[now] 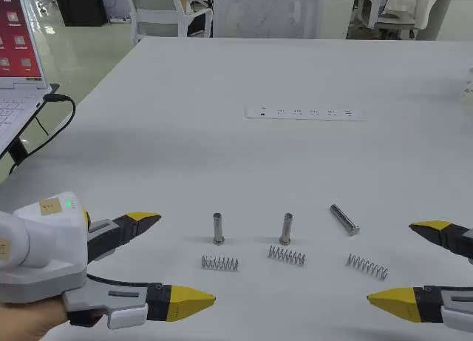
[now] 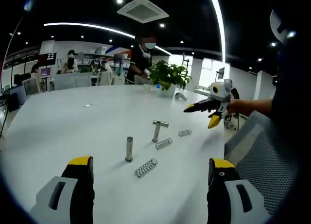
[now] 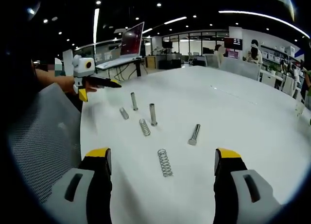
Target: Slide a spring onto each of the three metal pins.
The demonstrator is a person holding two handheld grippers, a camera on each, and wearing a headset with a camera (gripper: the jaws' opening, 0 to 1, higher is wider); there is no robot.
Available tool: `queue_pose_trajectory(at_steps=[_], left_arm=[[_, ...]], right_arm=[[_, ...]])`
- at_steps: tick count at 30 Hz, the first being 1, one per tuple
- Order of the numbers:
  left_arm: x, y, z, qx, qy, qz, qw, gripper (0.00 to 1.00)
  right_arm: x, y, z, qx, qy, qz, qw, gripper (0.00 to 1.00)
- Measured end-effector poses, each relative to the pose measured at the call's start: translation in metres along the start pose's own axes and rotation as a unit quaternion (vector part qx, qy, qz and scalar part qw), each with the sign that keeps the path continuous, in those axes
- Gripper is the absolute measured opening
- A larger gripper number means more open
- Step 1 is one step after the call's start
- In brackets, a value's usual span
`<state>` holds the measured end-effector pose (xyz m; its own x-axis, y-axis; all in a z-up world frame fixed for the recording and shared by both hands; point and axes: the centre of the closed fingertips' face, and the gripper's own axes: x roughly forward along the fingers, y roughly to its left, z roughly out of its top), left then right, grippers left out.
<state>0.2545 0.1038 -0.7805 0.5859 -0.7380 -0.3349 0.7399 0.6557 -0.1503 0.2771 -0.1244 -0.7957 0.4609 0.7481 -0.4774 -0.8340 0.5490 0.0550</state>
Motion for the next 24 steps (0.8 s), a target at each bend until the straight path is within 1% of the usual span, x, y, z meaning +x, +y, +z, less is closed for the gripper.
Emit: queue_pose_trajectory(at_steps=[24], left_arm=[[-0.0005, -0.0032, 0.0, 0.0, 0.0, -0.004, 1.0, 0.91]], right_arm=[[-0.0016, 0.002, 0.0004, 0.0, 0.005, -0.001, 1.0, 0.86]])
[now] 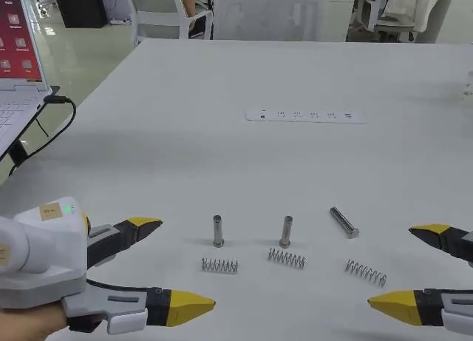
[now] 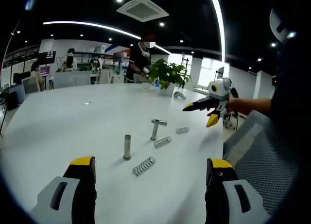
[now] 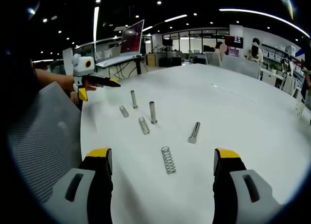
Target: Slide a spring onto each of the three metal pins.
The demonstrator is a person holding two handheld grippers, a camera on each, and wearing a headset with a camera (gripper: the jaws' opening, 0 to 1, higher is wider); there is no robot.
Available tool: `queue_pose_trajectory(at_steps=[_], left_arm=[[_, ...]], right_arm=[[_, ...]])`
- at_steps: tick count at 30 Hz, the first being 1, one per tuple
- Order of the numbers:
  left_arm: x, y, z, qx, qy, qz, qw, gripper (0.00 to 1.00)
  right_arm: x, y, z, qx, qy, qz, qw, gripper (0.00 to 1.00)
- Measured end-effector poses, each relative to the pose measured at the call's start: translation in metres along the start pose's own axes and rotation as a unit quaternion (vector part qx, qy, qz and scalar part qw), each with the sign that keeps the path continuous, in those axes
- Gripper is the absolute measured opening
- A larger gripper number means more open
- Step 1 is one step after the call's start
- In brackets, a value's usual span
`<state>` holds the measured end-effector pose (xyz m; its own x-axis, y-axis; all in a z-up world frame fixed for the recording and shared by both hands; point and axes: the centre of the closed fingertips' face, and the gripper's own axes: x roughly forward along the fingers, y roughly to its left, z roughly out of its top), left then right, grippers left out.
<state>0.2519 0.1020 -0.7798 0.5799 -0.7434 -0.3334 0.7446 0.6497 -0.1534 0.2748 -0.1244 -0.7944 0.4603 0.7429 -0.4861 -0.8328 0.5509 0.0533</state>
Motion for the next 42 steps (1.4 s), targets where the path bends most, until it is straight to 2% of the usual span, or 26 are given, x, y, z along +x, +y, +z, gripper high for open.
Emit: queue_pose_trajectory(at_steps=[42], left_arm=[[0.0007, 0.0013, -0.001, 0.002, 0.002, 0.001, 1.0, 0.89]], right_arm=[[0.0032, -0.003, -0.0031, 0.006, 0.005, 0.003, 1.0, 0.85]])
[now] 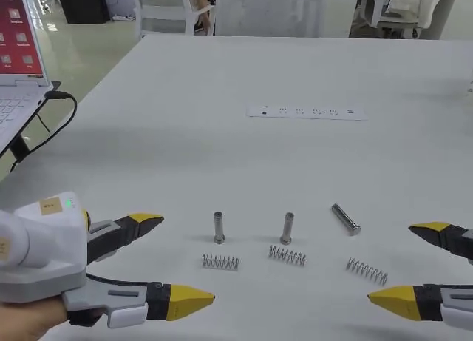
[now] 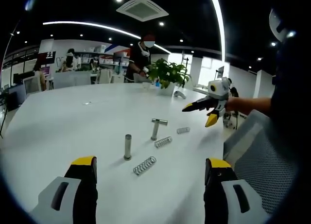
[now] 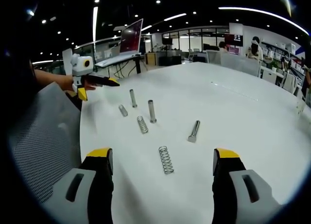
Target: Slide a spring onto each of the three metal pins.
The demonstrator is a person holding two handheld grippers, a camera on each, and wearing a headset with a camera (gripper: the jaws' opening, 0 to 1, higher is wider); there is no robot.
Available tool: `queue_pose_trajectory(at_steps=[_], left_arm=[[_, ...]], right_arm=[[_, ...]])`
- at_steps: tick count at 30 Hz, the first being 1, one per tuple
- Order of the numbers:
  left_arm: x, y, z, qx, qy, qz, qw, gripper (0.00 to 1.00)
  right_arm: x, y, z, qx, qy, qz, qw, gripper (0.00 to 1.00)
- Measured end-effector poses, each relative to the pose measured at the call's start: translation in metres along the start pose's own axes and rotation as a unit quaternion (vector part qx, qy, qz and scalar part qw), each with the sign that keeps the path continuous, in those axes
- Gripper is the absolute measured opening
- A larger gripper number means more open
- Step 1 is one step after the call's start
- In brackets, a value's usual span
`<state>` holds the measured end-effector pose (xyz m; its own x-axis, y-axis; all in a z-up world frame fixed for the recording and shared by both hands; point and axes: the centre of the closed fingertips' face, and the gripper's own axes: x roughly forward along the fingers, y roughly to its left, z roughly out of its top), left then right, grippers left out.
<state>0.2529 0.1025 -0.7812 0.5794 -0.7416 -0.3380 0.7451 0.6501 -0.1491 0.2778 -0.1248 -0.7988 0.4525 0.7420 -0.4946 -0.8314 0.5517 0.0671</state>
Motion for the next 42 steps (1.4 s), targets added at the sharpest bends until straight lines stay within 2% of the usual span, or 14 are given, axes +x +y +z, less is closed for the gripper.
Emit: queue_pose_trajectory(at_steps=[18, 42], left_arm=[[0.0, 0.0, 0.0, -0.001, 0.001, -0.001, 1.0, 0.88], [-0.002, -0.001, 0.001, -0.001, 0.001, 0.002, 1.0, 0.87]], right_arm=[[0.003, -0.004, 0.004, -0.003, 0.004, -0.002, 1.0, 0.84], [0.018, -0.017, 0.032, -0.03, 0.004, 0.002, 0.9995, 0.82]])
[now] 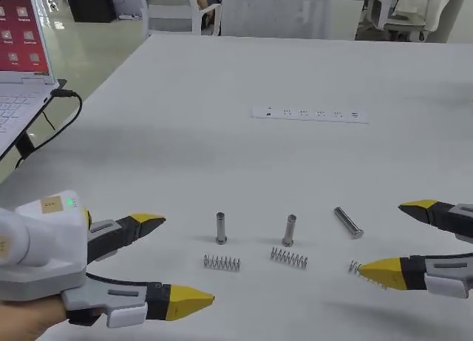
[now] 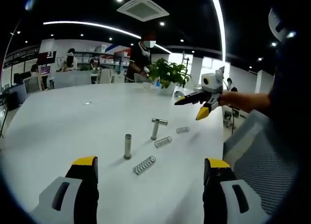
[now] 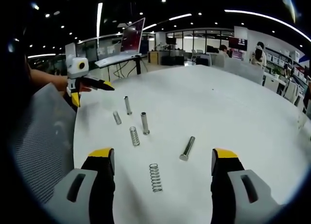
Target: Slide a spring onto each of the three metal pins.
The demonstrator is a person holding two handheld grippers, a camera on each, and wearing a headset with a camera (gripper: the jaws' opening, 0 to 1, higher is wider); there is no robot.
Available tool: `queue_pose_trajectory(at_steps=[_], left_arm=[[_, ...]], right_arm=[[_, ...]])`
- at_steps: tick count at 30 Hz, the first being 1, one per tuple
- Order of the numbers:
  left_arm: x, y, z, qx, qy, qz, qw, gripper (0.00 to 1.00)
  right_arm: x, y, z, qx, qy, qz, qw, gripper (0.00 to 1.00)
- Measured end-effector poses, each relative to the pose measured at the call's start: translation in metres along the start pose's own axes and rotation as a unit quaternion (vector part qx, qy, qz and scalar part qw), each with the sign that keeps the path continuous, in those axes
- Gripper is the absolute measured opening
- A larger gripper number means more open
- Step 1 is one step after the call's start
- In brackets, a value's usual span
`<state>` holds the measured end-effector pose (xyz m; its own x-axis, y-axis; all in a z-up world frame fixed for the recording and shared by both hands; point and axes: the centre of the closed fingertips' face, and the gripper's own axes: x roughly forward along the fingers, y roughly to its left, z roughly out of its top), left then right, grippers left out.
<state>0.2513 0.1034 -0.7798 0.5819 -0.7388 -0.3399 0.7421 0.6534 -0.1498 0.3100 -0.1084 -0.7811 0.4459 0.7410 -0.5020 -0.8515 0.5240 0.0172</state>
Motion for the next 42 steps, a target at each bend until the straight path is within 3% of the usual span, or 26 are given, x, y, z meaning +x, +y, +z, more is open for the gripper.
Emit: queue_pose_trajectory(at_steps=[16, 42], left_arm=[[0.0, 0.002, 0.0, -0.003, -0.003, 0.003, 1.0, 0.86], [0.001, 0.004, 0.0, -0.005, -0.003, 0.001, 1.0, 0.83]], right_arm=[[0.017, -0.016, 0.015, -0.014, 0.01, -0.004, 0.9998, 0.8], [0.038, -0.032, 0.008, -0.013, 0.055, -0.014, 0.9983, 0.75]])
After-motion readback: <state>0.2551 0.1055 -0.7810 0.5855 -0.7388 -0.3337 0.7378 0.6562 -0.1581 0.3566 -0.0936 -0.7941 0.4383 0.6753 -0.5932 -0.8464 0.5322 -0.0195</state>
